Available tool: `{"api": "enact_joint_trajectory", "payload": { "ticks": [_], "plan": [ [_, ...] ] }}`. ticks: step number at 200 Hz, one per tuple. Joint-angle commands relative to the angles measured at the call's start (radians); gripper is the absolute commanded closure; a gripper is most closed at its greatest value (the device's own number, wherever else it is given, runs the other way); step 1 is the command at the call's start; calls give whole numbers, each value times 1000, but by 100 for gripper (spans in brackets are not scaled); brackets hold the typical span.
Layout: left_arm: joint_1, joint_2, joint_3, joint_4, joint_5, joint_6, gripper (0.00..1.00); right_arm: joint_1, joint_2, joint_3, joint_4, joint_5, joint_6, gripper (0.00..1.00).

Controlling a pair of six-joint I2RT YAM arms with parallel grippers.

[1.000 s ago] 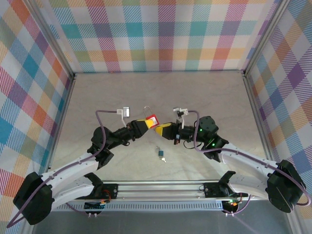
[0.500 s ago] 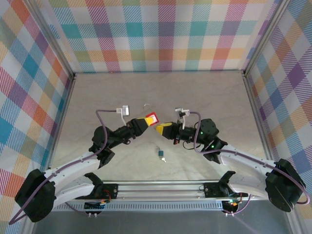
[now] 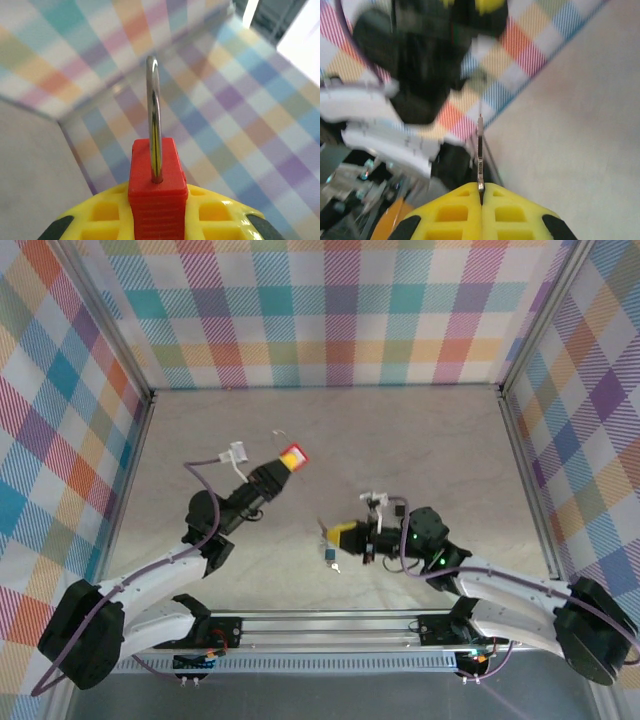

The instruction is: Lock with the key

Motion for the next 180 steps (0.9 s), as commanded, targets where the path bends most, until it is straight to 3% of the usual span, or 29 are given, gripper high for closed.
{"api": "enact_joint_trajectory", "payload": {
  "ticks": [1, 32, 56, 74, 90, 107, 135, 180],
  "plan": [
    [31, 15, 22, 76, -94, 20, 100, 6, -126, -26, -200, -23, -54, 100],
    [41, 53, -1, -9, -57, 56, 100, 4, -312, -47, -433, 167, -72, 100],
    [41, 80, -54, -33, -56, 75, 100, 1, -340, 6, -535, 264, -106, 100],
    [39, 99, -69, -118, -28, 91, 100, -12, -262, 56, -593, 360, -97, 100],
    [26, 130, -77, -202, -13, 95, 100, -64, -144, 104, -620, 368, -70, 100],
    [8, 201, -93, -206, 10, 99, 100, -123, -16, 158, -609, 296, -61, 100],
    [-11, 331, -93, -216, 33, 102, 100, -149, 96, 214, -555, 283, -55, 100],
    [-20, 540, -22, -271, 77, 95, 100, -179, 298, 353, -615, 264, -68, 100]
  ]
}}
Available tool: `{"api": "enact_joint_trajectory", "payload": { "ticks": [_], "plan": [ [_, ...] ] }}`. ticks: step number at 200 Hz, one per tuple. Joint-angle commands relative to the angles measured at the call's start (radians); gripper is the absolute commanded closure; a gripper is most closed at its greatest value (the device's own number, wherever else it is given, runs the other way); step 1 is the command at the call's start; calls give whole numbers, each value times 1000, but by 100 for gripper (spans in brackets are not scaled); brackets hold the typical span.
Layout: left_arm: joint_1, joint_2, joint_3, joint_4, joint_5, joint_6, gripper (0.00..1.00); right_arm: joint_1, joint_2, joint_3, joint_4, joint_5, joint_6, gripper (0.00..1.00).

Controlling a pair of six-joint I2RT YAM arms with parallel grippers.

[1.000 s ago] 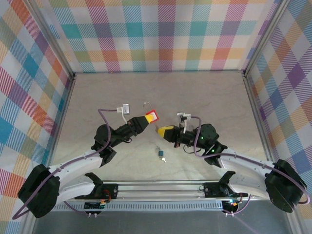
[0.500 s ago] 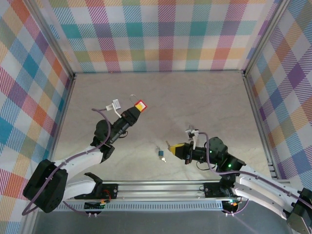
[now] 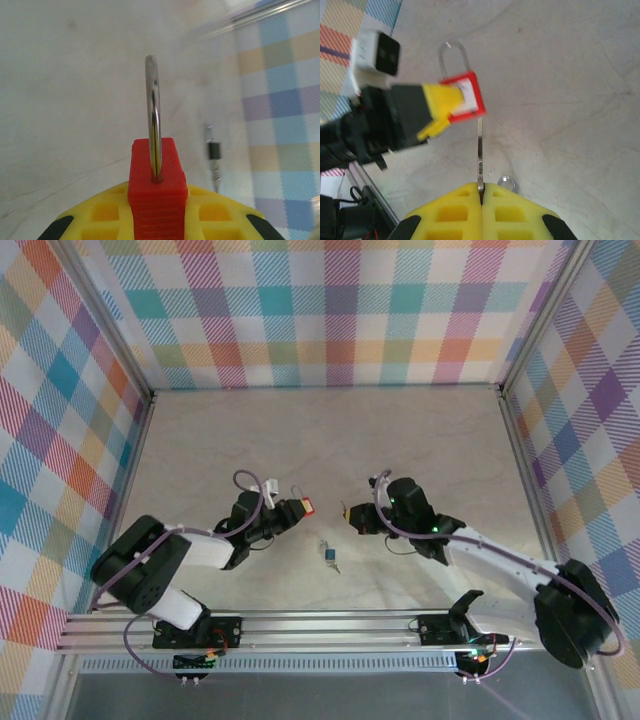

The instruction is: Lock with the key

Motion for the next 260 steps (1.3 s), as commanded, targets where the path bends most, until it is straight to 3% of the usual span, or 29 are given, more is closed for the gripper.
{"api": "enact_joint_trajectory", "payload": {
  "ticks": [1, 51, 105, 165, 208, 225, 260],
  "plan": [
    [-5, 67, 58, -28, 42, 14, 100, -16, 63, 63, -22, -23, -6, 100],
    [-9, 220, 105, -36, 69, 2, 100, -40, 185, 123, -7, -59, 4, 100],
    [-8, 224, 162, -195, 59, 69, 94, -64, 280, 142, -1, -97, 23, 100],
    [-6, 122, 253, -512, -21, 203, 61, -91, 337, 153, -3, -140, 36, 100],
    [-2, 54, 287, -618, -36, 226, 51, -93, 384, 171, -26, -120, 42, 100],
    [-2, -37, 307, -705, -69, 245, 40, -94, 404, 193, -52, -115, 38, 100],
    [-2, -205, 362, -900, -132, 272, 38, -95, 440, 221, -80, -83, 41, 96]
  ]
}}
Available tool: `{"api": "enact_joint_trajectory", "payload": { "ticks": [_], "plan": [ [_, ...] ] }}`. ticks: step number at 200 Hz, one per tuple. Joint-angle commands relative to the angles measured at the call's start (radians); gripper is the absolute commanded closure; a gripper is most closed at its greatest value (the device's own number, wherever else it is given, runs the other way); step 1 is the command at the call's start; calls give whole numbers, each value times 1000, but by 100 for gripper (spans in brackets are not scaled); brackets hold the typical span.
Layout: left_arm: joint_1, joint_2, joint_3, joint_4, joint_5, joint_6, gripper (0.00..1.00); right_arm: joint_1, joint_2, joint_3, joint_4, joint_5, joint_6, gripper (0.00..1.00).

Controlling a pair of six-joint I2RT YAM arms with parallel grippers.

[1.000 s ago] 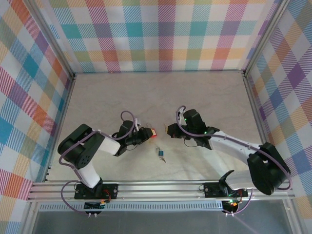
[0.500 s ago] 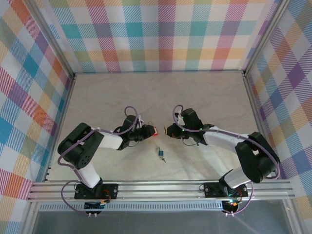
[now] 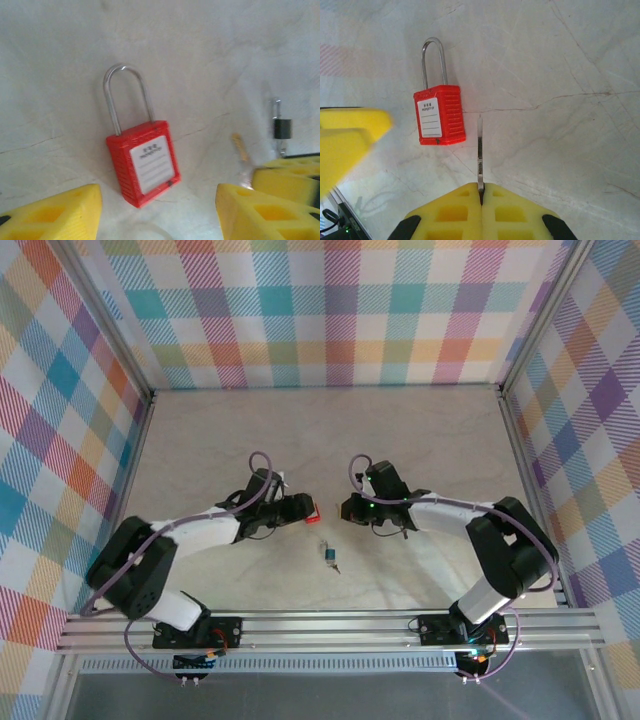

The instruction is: Lock with the key

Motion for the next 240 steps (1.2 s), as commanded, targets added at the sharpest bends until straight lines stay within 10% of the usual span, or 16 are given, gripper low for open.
{"api": "enact_joint_trajectory", "payload": {
  "ticks": [1, 123, 178, 240],
  "plan": [
    [4, -108, 54, -186, -65, 38, 38, -8, 27, 45, -41, 23, 12, 96],
    [-107, -430, 58, -501, -206, -49, 26, -23, 140, 108, -89, -13, 15, 63],
    [-218, -422, 9, -508, -264, -114, 27, -27, 28, 47, -154, 21, 11, 26],
    [-288, -436, -32, -497, -332, -171, 29, 63, -138, -52, -247, 87, 85, 15]
  ]
}}
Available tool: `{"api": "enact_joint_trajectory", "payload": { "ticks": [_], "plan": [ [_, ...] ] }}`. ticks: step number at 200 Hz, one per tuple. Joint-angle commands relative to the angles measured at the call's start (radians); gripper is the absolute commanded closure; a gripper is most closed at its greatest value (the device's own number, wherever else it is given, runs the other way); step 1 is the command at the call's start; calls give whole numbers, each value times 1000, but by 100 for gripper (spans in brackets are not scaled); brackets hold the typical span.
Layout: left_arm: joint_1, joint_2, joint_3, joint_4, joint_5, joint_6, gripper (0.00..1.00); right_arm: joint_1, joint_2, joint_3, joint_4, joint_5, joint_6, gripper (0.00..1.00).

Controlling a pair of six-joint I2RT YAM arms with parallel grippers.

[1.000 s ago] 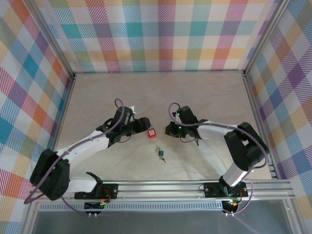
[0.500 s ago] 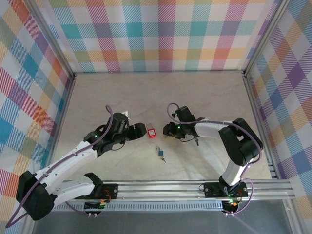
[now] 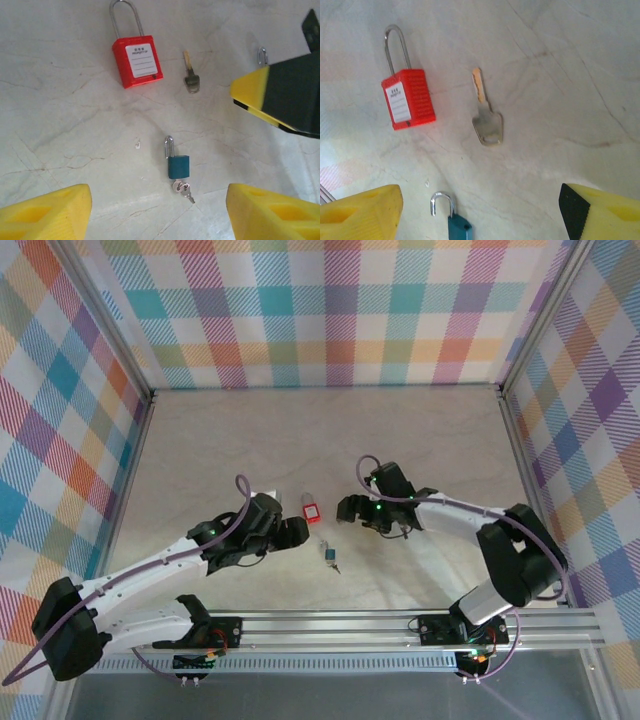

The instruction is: Lock with the key

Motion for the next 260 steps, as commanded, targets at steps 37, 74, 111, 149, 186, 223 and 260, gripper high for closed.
{"api": "enact_joint_trajectory", "payload": {
  "ticks": [37, 74, 111, 149, 186, 223, 260],
  "plan": [
    [-11, -76, 20, -95, -153, -2, 29, 240, -126, -17, -167, 235, 118, 11],
    [-9, -120, 29, -135, -228, 16, 29, 329, -104, 15, -211, 351, 165, 20],
    [-10, -169, 27, -140, -257, 24, 29, 390, -41, 49, -198, 388, 183, 35],
    [-10, -172, 32, -142, -262, 34, 29, 458, 60, 130, -219, 437, 208, 37],
    [-9, -194, 22, -149, -267, 41, 29, 474, 107, 157, -228, 472, 236, 39],
    [-9, -203, 20, -153, -265, 43, 29, 483, 156, 196, -279, 523, 225, 46],
    [-9, -212, 16, -159, -273, 43, 29, 489, 198, 217, -323, 550, 223, 49]
  ]
}}
